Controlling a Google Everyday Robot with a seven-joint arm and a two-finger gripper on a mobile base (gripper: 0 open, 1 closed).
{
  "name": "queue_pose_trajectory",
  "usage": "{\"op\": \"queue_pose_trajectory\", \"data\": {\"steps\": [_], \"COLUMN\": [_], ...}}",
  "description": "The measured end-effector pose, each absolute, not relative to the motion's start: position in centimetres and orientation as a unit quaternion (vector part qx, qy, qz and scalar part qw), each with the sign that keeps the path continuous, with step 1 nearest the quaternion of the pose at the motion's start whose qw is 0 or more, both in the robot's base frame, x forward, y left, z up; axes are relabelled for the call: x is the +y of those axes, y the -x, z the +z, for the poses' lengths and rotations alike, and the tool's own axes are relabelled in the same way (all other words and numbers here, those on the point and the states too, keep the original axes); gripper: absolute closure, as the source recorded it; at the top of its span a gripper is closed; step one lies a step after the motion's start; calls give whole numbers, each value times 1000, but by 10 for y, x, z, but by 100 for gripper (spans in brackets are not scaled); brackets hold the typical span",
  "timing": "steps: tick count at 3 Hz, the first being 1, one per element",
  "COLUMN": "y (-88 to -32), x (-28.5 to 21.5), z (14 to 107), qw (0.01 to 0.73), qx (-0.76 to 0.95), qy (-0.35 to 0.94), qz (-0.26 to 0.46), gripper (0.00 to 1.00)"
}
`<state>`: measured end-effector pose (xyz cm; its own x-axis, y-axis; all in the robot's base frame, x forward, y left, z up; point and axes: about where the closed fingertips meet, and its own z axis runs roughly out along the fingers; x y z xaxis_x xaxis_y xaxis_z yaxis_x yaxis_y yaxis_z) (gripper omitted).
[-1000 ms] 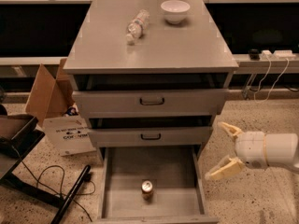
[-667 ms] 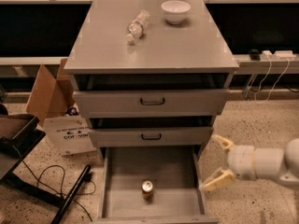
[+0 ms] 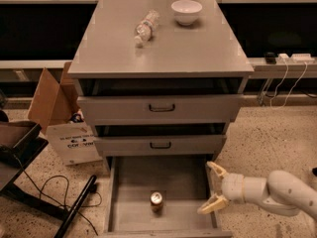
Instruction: Pick orange can from bottom drawer and place on counter
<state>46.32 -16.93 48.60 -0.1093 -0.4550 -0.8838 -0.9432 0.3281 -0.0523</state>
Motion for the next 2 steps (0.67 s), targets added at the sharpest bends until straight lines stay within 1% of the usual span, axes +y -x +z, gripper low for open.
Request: {"op": "queue_pose_trajectory", "data": {"steps": [1, 2], "y": [-470, -473], "x": [-158, -151], "z": [396, 355], "qw": [432, 432], "qx": [682, 680], "qy": [505, 501], "qz": [305, 316], "gripper": [0, 0]}}
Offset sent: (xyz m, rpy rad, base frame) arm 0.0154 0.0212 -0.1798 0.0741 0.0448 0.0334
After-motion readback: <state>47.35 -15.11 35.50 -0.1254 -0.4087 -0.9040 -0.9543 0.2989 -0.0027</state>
